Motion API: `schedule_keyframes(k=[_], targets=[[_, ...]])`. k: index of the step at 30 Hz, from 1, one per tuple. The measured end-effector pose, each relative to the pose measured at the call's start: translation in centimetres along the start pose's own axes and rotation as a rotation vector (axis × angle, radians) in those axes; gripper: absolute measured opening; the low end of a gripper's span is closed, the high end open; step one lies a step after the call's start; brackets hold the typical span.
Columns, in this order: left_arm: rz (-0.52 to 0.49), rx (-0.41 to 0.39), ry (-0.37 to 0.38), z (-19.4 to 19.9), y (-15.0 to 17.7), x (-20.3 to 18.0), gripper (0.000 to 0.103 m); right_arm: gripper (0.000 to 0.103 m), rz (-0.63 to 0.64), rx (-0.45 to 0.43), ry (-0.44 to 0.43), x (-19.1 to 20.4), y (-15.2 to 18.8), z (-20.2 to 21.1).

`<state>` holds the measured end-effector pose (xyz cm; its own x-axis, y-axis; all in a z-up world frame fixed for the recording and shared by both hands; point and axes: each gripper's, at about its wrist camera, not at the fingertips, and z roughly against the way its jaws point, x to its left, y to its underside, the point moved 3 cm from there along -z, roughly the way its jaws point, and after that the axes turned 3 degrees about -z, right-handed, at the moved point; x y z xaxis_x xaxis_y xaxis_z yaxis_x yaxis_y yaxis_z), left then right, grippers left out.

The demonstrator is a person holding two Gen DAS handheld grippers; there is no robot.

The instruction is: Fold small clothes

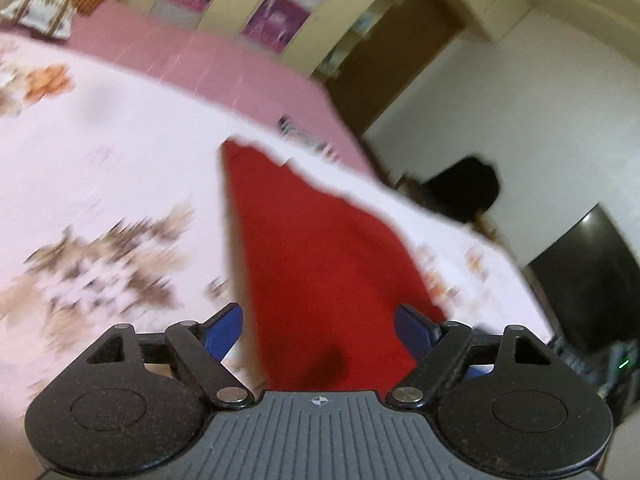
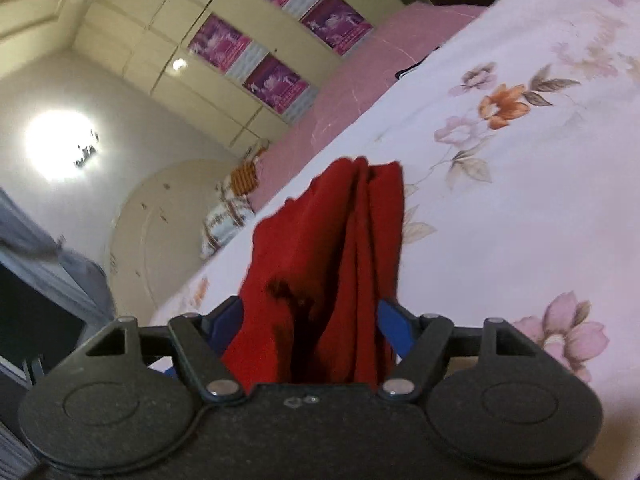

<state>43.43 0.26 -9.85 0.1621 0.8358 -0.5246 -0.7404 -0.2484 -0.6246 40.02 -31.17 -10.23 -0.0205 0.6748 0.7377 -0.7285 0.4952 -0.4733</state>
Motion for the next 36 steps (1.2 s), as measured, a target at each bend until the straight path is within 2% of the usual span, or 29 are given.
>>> schedule_keyframes(k=[3,7,8,10,11,13,16,18,20,23,26,28,31,33,36], targets=[[0.005,0.023,-0.018,0.4,1.4,0.6,0.082,0.059,0.092,-0.022,0.032,1.9,0.5,-0.1],[0.006,0.050,-0.051,-0.2,3.2,1.3,0.082,0.057,0.196,-0.027,0.117,3.2,0.0,-1.2],[0.007,0.058,-0.055,-0.6,3.5,1.4,0.082,0.057,0.193,-0.014,0.129,3.2,-0.2,-1.9],[0.010,0.061,-0.056,-1.2,3.3,1.4,0.082,0.048,0.166,0.019,0.149,3.1,-0.5,-2.8],[0.009,0.060,-0.056,-1.1,3.3,1.4,0.082,0.046,0.145,0.006,0.147,3.1,-0.5,-2.5],[0.005,0.058,-0.056,-1.4,3.3,1.5,0.082,0.046,0.103,-0.011,0.112,2.9,-0.3,-2.0],[-0.002,0.061,-0.055,-2.6,3.1,1.6,0.082,0.044,0.097,0.005,0.122,2.6,0.1,-3.0],[-0.001,0.062,-0.056,-2.8,2.9,1.6,0.082,0.012,0.107,0.014,0.111,2.5,0.1,-3.9],[-0.007,0.064,-0.052,-2.7,2.8,1.5,0.082,0.011,0.091,-0.005,0.116,2.2,-0.1,-3.7],[-0.040,0.069,-0.043,-2.4,2.7,1.3,0.082,0.010,0.064,-0.038,0.078,1.8,0.3,-1.3],[-0.061,0.085,-0.023,-2.4,2.8,1.3,0.082,0.011,0.009,-0.024,0.095,-0.1,1.1,-1.1],[-0.071,0.088,-0.028,-2.4,2.8,1.3,0.082,0.011,-0.059,-0.012,0.071,-1.4,1.4,-1.7],[-0.085,0.081,-0.024,-2.2,2.3,1.2,0.082,0.012,-0.048,-0.011,0.071,-1.3,1.7,-1.8],[-0.103,0.064,-0.009,-2.0,1.6,1.0,0.082,0.018,-0.037,-0.007,0.062,-1.0,1.5,-1.5],[-0.119,0.048,-0.006,-2.3,0.3,0.7,0.082,0.040,0.012,-0.072,0.036,-0.1,0.3,-0.2]])
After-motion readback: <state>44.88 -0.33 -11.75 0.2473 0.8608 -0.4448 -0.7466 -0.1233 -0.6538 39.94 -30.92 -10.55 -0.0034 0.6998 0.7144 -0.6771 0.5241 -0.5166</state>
